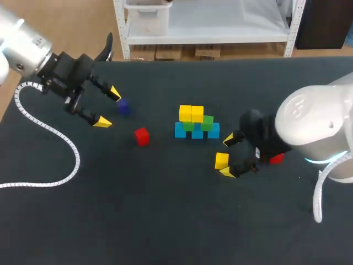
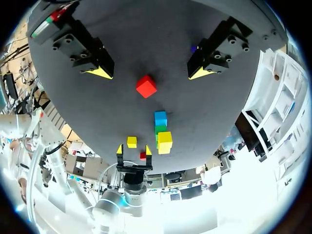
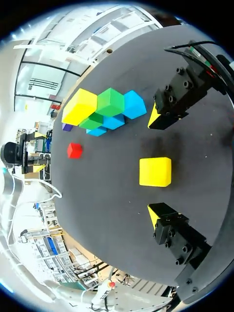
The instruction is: Place the blue cubes, place green cubes on the blue cubes, place the yellow cubes on the green cubes, then place the red cubes on the yellow cubes, and place purple cube on the red cubes.
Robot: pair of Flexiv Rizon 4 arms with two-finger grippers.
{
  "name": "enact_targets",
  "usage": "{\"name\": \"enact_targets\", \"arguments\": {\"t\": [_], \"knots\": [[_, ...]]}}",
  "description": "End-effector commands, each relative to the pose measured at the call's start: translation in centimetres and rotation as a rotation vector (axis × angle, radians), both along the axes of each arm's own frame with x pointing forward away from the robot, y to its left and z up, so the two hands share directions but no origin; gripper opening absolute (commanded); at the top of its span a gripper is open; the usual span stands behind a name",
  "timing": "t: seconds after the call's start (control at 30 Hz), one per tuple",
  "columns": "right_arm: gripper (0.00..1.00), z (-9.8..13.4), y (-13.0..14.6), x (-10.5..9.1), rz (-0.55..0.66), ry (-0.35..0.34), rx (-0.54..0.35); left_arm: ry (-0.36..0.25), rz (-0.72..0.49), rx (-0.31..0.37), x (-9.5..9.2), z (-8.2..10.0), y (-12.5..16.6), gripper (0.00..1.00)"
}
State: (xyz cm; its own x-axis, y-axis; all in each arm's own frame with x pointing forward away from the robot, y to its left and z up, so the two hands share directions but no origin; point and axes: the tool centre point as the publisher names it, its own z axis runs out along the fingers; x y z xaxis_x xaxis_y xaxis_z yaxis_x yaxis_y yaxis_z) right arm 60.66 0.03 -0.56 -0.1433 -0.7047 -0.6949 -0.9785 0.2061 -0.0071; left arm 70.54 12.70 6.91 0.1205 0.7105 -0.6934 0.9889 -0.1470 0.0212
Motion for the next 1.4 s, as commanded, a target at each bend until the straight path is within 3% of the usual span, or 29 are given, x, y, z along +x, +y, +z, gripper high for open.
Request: {"name": "enact_targets", "arguments": {"t": [0.03,0.4,0.5,0.67,0.9,0.93,1.0,1.2,1.4], "knots": [[1.00,0.0,0.4,-0.1,-0.003,-0.004,-0.010,-0.002,-0.002,-0.002,0.1,-0.1,0.0,1.00],[0.99,0.1,-0.8,0.0,-0.016,-0.004,-0.028,-0.002,-0.002,-0.002,0.1,-0.1,0.0,1.00],[0.81,0.1,-0.7,0.1,-0.007,-0.009,-0.017,-0.002,-0.002,-0.002,0.1,-0.1,0.0,1.00],[0.59,0.1,-0.4,-0.1,0.008,-0.013,-0.008,-0.002,-0.002,-0.002,0.1,-0.1,0.0,1.00],[0.36,0.0,-0.4,-0.2,0.007,-0.011,-0.013,-0.002,-0.002,-0.002,0.1,-0.1,0.0,1.00],[0.28,0.0,-0.4,-0.2,0.007,-0.012,-0.014,-0.002,-0.002,-0.002,0.1,-0.1,0.0,1.00],[0.00,0.1,-0.5,-0.2,0.009,-0.014,-0.017,-0.002,-0.002,-0.002,0.1,-0.1,0.0,1.00],[0.00,1.5,-1.6,0.3,0.003,-0.020,-0.047,-0.002,-0.002,-0.002,0.1,-0.1,0.0,1.00],[0.00,3.9,-3.3,2.1,-0.009,-0.021,-0.078,-0.002,-0.002,-0.002,0.1,-0.1,0.0,1.00]]}}
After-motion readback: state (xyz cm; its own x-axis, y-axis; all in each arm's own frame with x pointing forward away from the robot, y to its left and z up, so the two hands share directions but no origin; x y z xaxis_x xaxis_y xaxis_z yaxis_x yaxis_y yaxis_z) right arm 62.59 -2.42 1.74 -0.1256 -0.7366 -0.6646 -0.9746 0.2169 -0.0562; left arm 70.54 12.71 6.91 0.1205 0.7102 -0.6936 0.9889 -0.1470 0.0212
